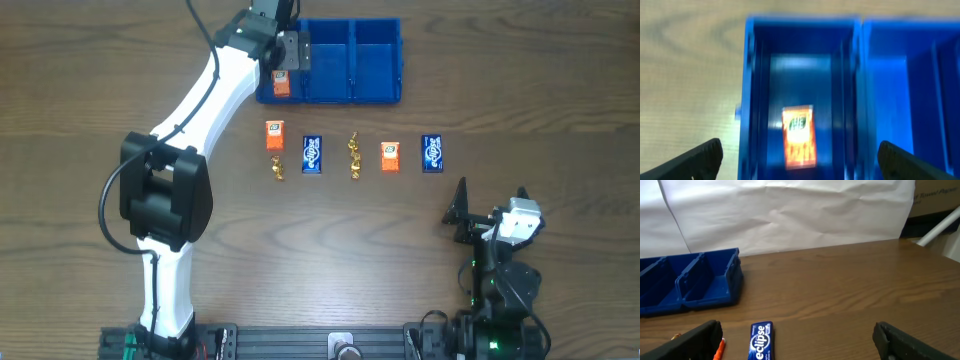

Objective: Sort Candies Into Trays

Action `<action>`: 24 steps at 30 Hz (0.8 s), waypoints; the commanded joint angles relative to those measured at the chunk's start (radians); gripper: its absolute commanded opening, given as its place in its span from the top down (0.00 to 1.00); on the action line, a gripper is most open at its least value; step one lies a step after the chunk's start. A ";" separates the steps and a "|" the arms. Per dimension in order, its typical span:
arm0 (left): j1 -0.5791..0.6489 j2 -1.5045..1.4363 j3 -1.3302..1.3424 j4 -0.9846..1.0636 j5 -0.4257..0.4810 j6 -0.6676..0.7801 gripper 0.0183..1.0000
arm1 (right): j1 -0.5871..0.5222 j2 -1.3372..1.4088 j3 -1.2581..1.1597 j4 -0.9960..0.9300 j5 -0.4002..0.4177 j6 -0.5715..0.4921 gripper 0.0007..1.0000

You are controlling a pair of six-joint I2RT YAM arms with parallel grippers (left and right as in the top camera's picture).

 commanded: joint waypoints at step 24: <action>-0.094 -0.207 -0.454 -0.095 0.076 -0.215 0.00 | -0.003 -0.008 0.001 -0.008 -0.002 0.001 0.00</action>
